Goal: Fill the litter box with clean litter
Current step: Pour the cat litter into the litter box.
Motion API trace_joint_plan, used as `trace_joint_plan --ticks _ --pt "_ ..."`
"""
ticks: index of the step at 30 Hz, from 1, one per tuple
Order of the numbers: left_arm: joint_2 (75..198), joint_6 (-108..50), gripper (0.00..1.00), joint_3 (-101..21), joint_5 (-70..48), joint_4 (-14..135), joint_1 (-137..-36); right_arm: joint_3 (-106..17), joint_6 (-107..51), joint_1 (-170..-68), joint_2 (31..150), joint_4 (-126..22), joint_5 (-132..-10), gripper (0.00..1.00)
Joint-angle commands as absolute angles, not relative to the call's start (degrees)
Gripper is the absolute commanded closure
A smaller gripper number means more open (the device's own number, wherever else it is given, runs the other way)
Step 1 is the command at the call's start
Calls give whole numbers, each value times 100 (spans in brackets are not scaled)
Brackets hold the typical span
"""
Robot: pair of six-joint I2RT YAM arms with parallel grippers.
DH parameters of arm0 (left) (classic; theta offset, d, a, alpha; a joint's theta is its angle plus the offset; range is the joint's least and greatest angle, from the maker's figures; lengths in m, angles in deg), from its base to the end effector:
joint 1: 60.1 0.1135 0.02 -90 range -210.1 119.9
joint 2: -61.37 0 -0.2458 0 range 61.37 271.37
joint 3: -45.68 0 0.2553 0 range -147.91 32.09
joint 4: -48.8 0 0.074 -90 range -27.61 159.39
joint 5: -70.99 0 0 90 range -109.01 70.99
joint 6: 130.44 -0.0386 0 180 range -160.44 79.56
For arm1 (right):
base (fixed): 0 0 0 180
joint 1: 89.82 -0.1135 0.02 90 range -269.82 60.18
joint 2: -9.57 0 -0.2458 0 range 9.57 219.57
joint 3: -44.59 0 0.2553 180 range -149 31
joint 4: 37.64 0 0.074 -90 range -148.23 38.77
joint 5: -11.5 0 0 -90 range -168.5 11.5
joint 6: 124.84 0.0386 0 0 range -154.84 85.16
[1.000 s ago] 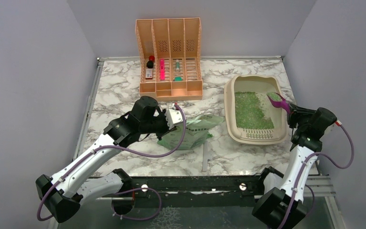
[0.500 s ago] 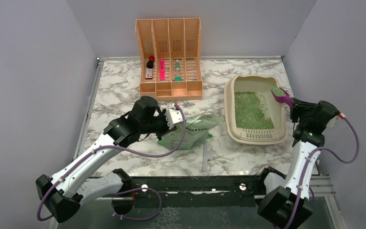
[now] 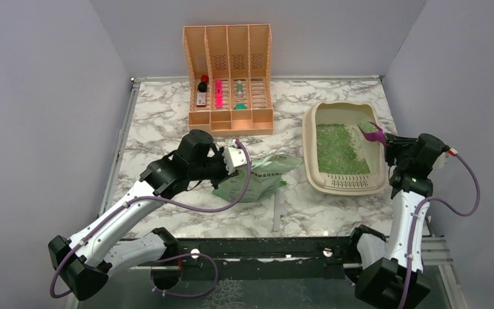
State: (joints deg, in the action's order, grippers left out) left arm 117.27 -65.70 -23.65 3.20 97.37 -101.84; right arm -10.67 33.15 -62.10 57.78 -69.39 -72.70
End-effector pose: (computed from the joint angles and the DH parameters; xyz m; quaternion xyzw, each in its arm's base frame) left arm 0.1546 -0.1575 0.3132 0.5547 0.6773 -0.2340 0.4229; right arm 0.1892 -0.0950 0.2811 0.6052 0.5845 0.2255 0.4912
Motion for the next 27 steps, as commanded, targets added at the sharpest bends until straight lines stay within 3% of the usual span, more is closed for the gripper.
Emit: trace_joint_plan --ticks 1,27 --pt "11601 -6484 100 -2425 533 9150 -10190 -1253 3198 -6489 5862 -6976 -7818 99" --pt "11638 -6479 100 -2425 533 9144 -10194 -1320 3250 -7145 6033 -6732 -8788 99"
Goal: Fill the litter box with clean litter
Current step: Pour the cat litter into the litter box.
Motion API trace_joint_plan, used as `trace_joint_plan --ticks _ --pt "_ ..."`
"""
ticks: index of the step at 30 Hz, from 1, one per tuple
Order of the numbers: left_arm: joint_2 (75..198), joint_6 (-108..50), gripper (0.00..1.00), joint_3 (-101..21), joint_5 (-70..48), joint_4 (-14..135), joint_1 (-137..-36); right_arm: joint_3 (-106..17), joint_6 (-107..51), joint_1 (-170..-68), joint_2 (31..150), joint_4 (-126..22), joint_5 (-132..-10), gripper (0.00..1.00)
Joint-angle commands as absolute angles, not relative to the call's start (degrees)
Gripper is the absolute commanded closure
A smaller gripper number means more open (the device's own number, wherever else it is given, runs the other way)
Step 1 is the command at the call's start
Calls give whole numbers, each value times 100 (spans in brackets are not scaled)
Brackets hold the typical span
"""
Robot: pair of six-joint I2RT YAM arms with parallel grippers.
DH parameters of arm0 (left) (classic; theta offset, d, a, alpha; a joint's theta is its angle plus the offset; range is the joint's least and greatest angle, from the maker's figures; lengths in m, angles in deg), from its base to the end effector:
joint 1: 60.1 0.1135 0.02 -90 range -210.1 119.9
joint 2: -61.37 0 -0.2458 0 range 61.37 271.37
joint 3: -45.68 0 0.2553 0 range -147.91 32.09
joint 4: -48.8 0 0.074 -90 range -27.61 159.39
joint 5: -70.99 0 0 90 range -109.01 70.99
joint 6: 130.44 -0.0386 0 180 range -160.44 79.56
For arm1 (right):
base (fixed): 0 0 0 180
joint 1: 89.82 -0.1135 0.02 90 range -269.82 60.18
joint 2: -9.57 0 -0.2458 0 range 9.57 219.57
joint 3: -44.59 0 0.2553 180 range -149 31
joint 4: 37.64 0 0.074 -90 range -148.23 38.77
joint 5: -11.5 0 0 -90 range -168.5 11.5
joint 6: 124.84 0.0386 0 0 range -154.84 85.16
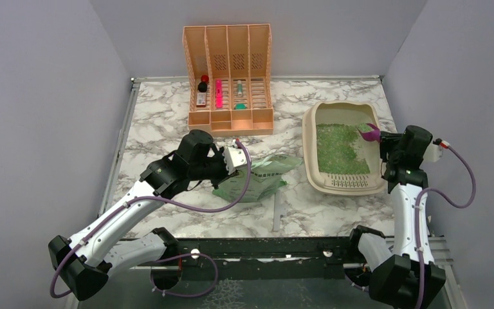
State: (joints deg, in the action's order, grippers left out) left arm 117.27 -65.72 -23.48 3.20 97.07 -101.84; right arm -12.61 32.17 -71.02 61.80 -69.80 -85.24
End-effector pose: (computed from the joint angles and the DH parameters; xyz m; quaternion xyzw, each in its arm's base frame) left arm 0.1549 -0.1577 0.3126 0.5547 0.6767 -0.2339 0.4239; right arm 0.2103 -0.0764 0.2786 0.6025 0.6032 0.1667 0.4953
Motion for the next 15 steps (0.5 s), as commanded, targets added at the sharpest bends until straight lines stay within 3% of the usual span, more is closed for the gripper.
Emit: trace_joint_plan --ticks 1,15 --pt "11627 -6476 100 -2425 533 9141 -10193 -1265 3268 -7144 5953 -6781 -8809 99" --pt "11588 -6401 100 -2468 628 9202 -10190 -860 3407 -7145 4559 -7996 -9198 99"
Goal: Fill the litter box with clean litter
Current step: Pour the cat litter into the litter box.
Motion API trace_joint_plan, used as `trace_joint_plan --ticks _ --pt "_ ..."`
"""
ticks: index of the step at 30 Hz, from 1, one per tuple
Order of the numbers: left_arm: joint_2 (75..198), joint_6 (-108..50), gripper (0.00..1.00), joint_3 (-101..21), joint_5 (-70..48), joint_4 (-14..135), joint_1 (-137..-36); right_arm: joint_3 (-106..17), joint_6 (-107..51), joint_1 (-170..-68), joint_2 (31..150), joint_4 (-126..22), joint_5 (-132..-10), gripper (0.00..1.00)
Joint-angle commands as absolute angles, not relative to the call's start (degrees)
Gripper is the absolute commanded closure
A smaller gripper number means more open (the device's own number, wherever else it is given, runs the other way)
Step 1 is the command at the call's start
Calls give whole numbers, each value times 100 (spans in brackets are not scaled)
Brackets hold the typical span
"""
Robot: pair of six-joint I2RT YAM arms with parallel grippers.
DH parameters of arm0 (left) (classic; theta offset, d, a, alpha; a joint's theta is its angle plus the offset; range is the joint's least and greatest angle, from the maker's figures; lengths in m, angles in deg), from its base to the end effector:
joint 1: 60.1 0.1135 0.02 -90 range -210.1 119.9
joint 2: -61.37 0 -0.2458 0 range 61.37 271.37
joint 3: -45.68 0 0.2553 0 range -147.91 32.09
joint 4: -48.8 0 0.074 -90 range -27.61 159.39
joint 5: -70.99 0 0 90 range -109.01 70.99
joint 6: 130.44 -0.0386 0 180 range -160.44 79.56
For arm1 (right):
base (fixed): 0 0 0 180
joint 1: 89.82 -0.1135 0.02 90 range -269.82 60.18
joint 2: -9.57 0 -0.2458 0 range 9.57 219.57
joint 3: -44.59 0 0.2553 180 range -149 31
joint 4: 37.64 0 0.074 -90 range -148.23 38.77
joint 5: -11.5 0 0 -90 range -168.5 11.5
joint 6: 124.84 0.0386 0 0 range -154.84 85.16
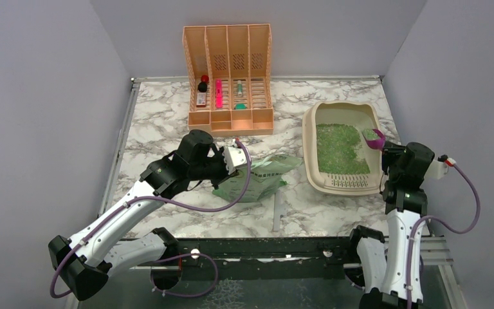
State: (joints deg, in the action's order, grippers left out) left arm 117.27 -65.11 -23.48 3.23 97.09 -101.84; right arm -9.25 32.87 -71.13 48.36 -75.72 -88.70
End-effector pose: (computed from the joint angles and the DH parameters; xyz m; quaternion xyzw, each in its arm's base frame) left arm 0.1548 -0.1577 0.3126 0.5512 0.6796 -0.2364 0.4224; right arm 0.1664 -0.0635 0.2900 0.6044 0.5720 0.1605 0.5308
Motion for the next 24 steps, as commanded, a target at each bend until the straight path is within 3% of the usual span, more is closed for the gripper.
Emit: trace_joint_plan --ticks 1,24 --pt "11582 -6392 100 -2469 625 9205 -10185 -868 3419 -7140 4488 -8106 -9215 99" --pt "11566 -6362 100 -2491 671 9254 -10192 -1117 3328 -7137 2910 -10010 -9149 99"
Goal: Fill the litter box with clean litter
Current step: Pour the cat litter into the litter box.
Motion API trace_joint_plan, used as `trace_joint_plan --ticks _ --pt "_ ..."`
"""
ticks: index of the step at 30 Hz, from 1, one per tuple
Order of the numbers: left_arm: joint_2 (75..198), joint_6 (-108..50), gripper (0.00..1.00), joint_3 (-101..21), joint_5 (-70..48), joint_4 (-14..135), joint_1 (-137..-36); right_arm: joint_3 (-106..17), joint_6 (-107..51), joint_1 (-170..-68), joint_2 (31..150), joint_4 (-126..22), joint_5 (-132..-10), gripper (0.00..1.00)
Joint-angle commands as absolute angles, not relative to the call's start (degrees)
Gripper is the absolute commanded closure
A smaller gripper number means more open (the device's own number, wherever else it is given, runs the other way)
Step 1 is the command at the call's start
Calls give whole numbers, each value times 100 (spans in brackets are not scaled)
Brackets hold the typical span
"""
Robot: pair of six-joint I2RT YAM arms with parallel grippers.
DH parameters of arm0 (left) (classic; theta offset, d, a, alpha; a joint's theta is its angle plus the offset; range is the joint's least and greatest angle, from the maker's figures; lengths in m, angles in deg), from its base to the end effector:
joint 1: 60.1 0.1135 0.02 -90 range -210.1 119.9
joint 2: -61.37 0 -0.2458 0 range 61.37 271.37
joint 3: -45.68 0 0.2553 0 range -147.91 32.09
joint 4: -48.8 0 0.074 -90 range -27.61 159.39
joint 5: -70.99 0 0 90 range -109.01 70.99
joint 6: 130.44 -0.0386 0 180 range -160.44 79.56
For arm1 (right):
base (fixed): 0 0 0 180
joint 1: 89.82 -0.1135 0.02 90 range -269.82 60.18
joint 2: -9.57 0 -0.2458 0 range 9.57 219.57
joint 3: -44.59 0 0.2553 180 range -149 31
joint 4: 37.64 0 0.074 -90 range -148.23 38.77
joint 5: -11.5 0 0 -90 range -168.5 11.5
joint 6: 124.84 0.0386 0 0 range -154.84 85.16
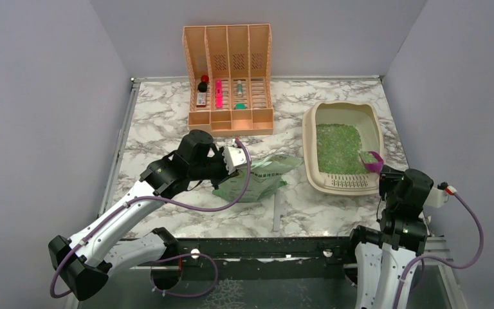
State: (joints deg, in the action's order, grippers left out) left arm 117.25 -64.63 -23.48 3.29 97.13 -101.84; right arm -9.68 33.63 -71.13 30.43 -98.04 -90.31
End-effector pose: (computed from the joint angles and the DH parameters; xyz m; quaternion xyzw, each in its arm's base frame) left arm 0.1547 -0.1577 0.3126 0.5485 0.6818 -0.2386 0.4212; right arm 0.0951 -0.0405 0.2909 0.6236 0.5773 0.1392 0.5084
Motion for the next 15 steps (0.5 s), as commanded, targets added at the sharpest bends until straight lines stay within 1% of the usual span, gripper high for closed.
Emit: trace_joint_plan --ticks 1,11,15 --pt "11568 -6361 100 -2493 674 9249 -10194 -1102 3328 -7144 2927 -9973 -9162 99" --pt "11635 -6373 100 -2532 642 9256 -10192 -1082 3067 -7141 3857 -8868 -9141 99" --pt "11664 -6392 100 -2532 621 9254 -10187 -1164 3059 -7144 4130 -8819 -9079 99"
